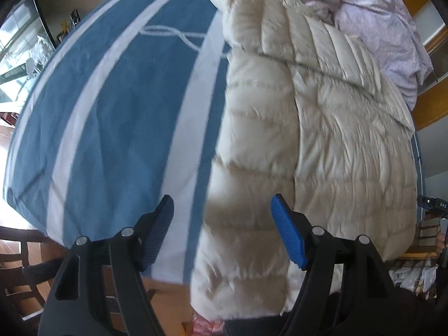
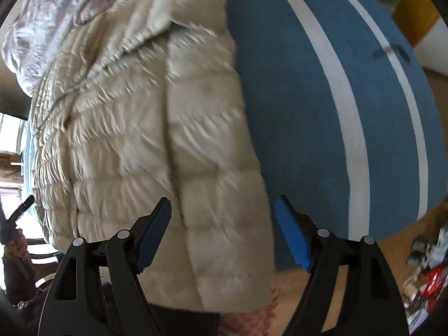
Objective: Fold large clothes
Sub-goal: 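Grasp the jacket hem with both grippers, then lift the hem with both grippers and fold it toward the collar, release, then press the folded hem flat near the collar with both grippers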
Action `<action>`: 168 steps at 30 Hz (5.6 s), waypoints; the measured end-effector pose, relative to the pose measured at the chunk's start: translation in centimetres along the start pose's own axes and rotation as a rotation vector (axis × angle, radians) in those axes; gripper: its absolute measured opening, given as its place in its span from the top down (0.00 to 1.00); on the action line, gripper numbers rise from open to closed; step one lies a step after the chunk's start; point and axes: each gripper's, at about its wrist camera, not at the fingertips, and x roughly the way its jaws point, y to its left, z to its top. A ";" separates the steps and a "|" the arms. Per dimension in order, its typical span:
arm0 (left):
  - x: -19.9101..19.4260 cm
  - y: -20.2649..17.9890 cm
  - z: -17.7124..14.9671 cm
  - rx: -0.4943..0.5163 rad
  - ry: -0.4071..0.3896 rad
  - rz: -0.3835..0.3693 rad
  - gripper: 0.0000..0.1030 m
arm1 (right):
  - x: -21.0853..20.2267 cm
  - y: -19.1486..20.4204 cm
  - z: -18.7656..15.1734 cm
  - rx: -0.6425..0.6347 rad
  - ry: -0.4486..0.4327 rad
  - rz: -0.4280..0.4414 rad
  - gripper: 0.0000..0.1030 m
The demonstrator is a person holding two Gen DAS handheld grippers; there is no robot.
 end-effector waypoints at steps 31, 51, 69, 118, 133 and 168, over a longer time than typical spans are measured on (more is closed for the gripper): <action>0.1 -1.8 -5.7 -0.056 0.048 -0.042 0.85 | 2.4 -3.5 -4.5 -0.002 0.131 0.266 0.83; -6.3 -4.5 5.4 0.024 -0.224 0.055 0.95 | -5.7 -0.4 3.0 -0.054 -0.194 0.296 0.92; -6.5 -8.5 19.5 0.062 -0.369 0.116 0.94 | -8.0 3.7 16.4 0.028 -0.353 0.312 0.92; 5.3 -11.9 29.5 0.018 -0.339 0.216 0.26 | -0.6 12.0 25.4 -0.120 -0.488 0.102 0.32; 10.6 -12.1 31.6 0.037 -0.395 0.327 0.16 | 5.6 12.2 29.4 -0.069 -0.545 -0.139 0.32; 15.7 -8.8 33.5 -0.045 -0.344 0.255 0.02 | 10.4 15.0 31.1 -0.038 -0.584 -0.204 0.15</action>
